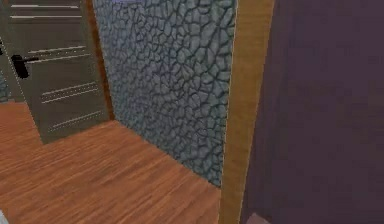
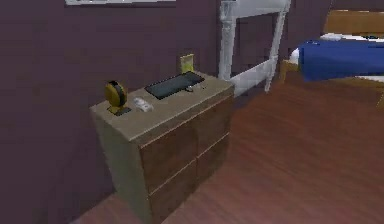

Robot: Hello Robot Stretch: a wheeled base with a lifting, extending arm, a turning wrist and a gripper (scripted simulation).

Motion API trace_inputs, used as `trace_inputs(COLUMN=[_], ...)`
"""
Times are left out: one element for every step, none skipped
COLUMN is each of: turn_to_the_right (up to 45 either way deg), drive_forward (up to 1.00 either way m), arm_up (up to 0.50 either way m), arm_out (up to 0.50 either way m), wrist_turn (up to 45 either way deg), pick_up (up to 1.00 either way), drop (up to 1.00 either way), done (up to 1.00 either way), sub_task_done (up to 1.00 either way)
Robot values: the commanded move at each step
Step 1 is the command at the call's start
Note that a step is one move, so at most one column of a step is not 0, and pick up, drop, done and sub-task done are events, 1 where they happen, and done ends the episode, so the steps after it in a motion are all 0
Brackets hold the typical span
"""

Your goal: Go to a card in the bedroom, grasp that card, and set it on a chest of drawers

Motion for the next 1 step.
trace_inputs(turn_to_the_right=[0.0], drive_forward=[0.3], arm_up=[0.0], arm_out=[0.0], wrist_turn=[0.0], pick_up=[0.0], drop=[0.0], done=[0.0], sub_task_done=[0.0])
